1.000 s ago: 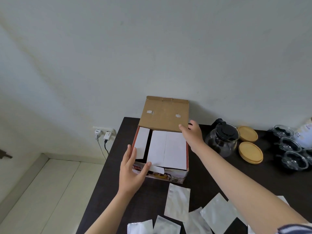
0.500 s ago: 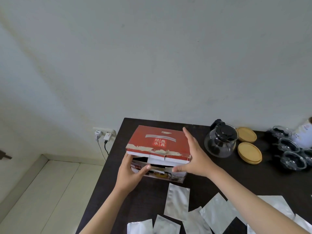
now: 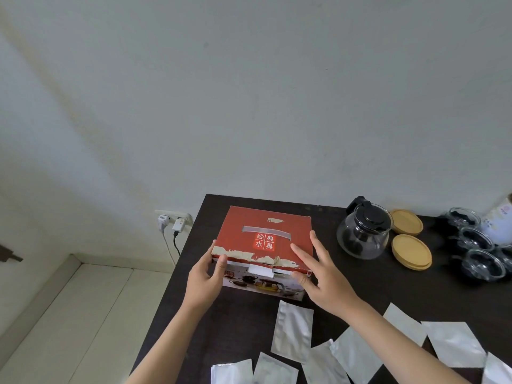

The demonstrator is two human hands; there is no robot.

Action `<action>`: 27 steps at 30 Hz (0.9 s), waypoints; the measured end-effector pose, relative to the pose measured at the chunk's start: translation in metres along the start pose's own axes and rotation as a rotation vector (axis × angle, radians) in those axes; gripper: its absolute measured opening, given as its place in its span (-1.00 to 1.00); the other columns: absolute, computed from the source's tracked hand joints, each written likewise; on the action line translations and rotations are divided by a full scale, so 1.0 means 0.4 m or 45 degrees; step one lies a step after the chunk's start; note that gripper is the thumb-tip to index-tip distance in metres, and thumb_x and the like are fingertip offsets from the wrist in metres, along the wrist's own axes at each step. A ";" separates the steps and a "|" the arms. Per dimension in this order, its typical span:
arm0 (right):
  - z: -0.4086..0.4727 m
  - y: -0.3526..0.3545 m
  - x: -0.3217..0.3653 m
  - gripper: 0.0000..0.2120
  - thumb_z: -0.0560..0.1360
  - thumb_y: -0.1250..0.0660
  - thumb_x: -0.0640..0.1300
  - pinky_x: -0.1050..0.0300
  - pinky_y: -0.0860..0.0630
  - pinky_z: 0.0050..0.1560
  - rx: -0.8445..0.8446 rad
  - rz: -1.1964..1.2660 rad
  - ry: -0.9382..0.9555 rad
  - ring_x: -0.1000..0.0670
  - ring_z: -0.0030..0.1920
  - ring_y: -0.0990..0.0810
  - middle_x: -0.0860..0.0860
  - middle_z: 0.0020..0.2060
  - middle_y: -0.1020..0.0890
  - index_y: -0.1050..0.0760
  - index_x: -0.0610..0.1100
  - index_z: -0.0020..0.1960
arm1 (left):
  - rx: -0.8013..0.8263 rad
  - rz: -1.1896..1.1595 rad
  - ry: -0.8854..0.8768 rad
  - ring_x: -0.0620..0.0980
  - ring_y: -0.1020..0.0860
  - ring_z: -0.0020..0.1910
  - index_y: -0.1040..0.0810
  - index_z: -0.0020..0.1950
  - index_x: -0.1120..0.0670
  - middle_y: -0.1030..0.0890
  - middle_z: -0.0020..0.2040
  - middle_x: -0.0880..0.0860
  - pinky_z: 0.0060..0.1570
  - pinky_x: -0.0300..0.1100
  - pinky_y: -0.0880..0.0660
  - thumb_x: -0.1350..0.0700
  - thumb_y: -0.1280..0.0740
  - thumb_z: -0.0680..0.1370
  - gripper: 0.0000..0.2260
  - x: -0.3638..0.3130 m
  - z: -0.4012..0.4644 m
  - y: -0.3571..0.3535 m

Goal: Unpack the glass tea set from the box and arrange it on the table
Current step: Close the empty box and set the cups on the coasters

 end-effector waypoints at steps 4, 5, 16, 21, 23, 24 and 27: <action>0.000 -0.008 0.003 -0.47 0.48 -0.07 0.33 -0.08 -0.47 0.29 -0.062 0.069 -0.003 0.02 0.53 0.00 0.18 0.53 0.17 -0.03 0.43 0.43 | -0.099 0.087 0.032 -0.03 -0.56 0.15 -0.43 0.39 0.09 -0.61 0.15 -0.01 0.01 -0.35 -0.54 0.01 -0.22 0.59 -0.61 0.012 0.006 0.005; 0.000 -0.008 0.005 -0.48 0.49 -0.07 0.33 -0.08 -0.46 0.30 -0.087 0.095 -0.001 0.02 0.54 0.01 0.17 0.54 0.16 -0.05 0.43 0.42 | -0.120 0.096 0.030 -0.03 -0.57 0.12 -0.47 0.36 0.09 -0.63 0.11 -0.02 0.04 -0.24 -0.57 0.02 -0.23 0.59 -0.64 0.008 0.005 0.005; -0.014 -0.031 -0.003 -0.35 0.42 0.18 0.51 0.04 -0.42 0.34 -0.134 -0.020 -0.039 0.05 0.53 0.01 0.21 0.51 0.28 0.00 0.32 0.46 | -0.140 0.043 0.041 -0.19 -0.57 0.02 -0.38 0.44 0.06 -0.62 0.09 -0.07 -0.06 -0.44 -0.52 0.05 -0.29 0.56 -0.56 0.018 0.004 0.008; -0.020 -0.051 -0.016 -0.31 0.47 0.23 0.44 -0.18 -0.16 0.44 -0.080 -0.163 -0.106 -0.13 0.53 0.05 0.03 0.53 0.29 0.00 0.19 0.53 | -0.120 -0.092 0.102 -0.24 -0.58 0.01 -0.34 0.45 0.06 -0.58 0.03 -0.20 -0.06 -0.40 -0.54 0.09 -0.35 0.54 -0.51 0.026 0.001 0.002; -0.018 -0.037 0.013 -0.39 0.57 0.14 0.29 -0.26 -0.10 0.39 -0.202 -0.335 -0.038 -0.18 0.52 0.01 -0.13 0.55 0.09 -0.19 0.03 0.51 | -0.135 -0.160 0.115 -0.22 -0.58 0.02 -0.34 0.45 0.06 -0.60 0.07 -0.12 -0.11 -0.45 -0.51 0.11 -0.34 0.55 -0.52 0.026 0.006 0.000; -0.018 -0.035 0.031 -0.46 0.60 0.06 0.19 -0.27 -0.10 0.36 -0.257 -0.378 0.014 -0.19 0.51 -0.03 -0.17 0.54 -0.02 -0.30 -0.02 0.46 | -0.143 -0.175 0.114 -0.22 -0.58 0.02 -0.35 0.44 0.06 -0.61 0.08 -0.09 -0.12 -0.46 -0.50 0.11 -0.34 0.55 -0.54 0.025 0.007 -0.002; -0.016 -0.046 0.089 -0.60 0.52 -0.23 0.02 -0.23 -0.10 0.39 -0.333 -0.285 0.190 -0.08 0.50 -0.14 -0.10 0.48 -0.28 -0.45 -0.01 0.34 | -0.151 -0.213 0.117 -0.17 -0.58 0.08 -0.37 0.44 0.03 -0.61 0.14 -0.05 0.00 -0.35 -0.53 0.07 -0.32 0.56 -0.56 0.029 0.006 -0.010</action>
Point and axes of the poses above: each hand's wrist, its own z-axis towards the middle knuckle, its own y-axis out of the back of the hand, x = y × z, the point moved 7 cm from there along z, towards the middle knuckle
